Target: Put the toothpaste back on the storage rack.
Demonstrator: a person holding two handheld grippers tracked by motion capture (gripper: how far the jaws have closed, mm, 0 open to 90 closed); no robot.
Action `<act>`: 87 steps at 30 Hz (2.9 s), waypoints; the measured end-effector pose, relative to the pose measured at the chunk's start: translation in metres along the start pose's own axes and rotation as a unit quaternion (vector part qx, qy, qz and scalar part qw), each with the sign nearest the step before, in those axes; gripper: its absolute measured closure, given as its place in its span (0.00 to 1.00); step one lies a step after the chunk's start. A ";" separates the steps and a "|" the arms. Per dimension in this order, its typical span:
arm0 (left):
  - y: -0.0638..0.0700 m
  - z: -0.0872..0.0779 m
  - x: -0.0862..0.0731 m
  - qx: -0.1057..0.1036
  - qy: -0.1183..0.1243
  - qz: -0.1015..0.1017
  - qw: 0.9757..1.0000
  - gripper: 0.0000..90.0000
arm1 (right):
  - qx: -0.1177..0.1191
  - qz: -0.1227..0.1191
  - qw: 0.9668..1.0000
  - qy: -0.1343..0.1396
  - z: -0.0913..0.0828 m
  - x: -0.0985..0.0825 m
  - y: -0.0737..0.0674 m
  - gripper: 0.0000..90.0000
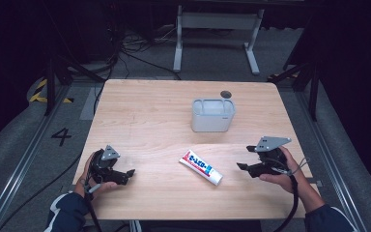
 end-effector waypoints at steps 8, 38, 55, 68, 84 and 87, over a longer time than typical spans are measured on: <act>0.000 0.000 0.000 0.000 0.000 0.000 1.000 0.01 | 0.013 -0.008 1.000 0.001 0.012 0.018 -0.011 0.30; 0.000 0.000 0.000 0.000 0.000 0.000 1.000 0.01 | 0.059 -0.047 0.995 -0.062 0.082 0.049 -0.064 0.32; 0.000 0.000 0.000 0.000 0.000 0.000 1.000 0.01 | 0.059 -0.052 0.989 -0.129 0.121 0.056 -0.075 0.34; 0.000 0.000 0.000 0.000 0.000 0.000 1.000 0.01 | 0.049 -0.043 0.981 -0.181 0.136 0.057 -0.079 0.38; 0.000 0.000 0.000 0.000 0.000 0.000 1.000 0.01 | 0.046 -0.052 0.975 -0.212 0.139 0.063 -0.085 0.57; 0.000 0.000 0.000 0.000 0.000 0.000 1.000 0.01 | 0.047 -0.060 0.974 -0.214 0.138 0.063 -0.085 0.61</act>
Point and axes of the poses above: each handheld gripper's, and its own axes: z roughly forward along the jaws, x roughly out of its top, y roughly to its right, the point moved 4 cm from there along z, roughly forward along the jaws, and after that the axes turned 11 degrees about z, right-handed, at the moved point
